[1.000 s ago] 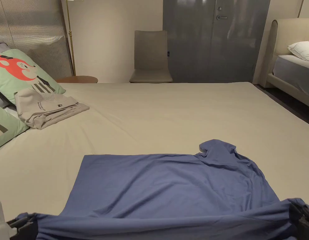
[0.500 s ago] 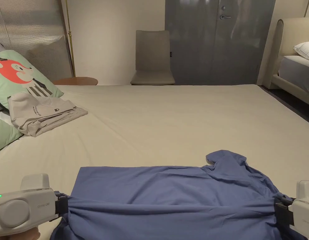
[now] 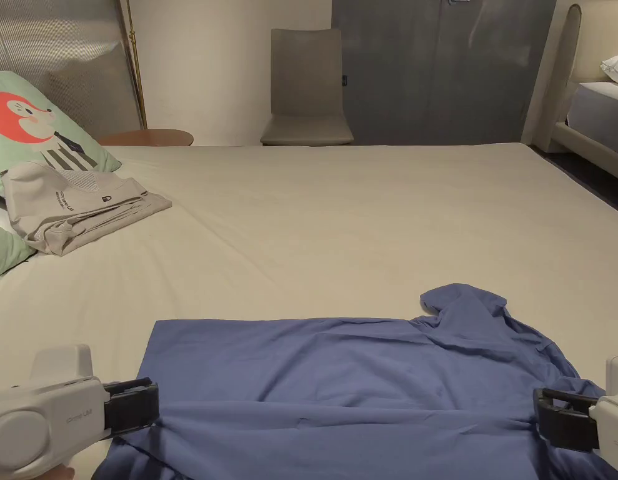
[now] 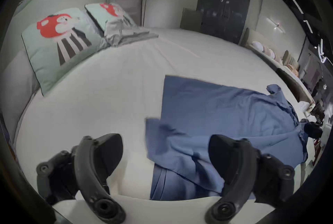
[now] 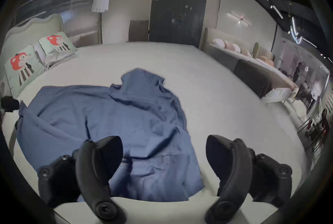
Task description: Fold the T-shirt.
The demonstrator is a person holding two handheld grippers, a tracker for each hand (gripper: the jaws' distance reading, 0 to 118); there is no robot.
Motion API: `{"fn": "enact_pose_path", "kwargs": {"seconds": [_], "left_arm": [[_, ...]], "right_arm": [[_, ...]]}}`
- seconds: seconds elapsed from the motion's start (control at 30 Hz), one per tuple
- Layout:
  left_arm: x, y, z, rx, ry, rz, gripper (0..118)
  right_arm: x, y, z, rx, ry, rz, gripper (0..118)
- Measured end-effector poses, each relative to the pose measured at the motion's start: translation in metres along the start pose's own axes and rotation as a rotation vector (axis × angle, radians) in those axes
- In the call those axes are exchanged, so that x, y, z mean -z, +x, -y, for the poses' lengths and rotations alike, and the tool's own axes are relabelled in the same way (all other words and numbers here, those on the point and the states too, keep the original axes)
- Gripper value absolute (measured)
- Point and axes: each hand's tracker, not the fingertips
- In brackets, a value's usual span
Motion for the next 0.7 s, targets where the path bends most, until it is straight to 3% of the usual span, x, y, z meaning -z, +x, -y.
{"fn": "enact_pose_path", "kwargs": {"seconds": [0.1,0.17,0.23,0.27,0.3,0.57,0.7], "left_arm": [[-0.034,0.001,0.001,0.011,0.089,0.025,93],[-0.057,0.001,0.004,0.000,0.142,0.057,66],[-0.075,0.001,0.010,0.000,0.168,0.078,9],[-0.083,0.003,0.013,0.001,0.168,0.068,0],[-0.088,0.004,0.017,0.008,0.177,0.058,0],[-0.104,-0.009,0.040,0.025,0.153,0.061,0],[-0.082,-0.018,0.044,0.032,0.018,0.125,0]], "right_arm": [[-0.027,0.001,-0.007,0.016,0.067,-0.001,97],[-0.048,0.000,-0.010,0.043,0.119,-0.040,83],[-0.066,0.000,-0.011,0.047,0.134,-0.064,39],[-0.075,-0.002,-0.010,0.050,0.150,-0.078,16],[-0.081,-0.003,-0.009,0.048,0.157,-0.079,1],[-0.108,-0.011,0.006,0.028,0.174,-0.109,1],[-0.108,-0.011,0.011,0.035,0.159,-0.113,1]]}}
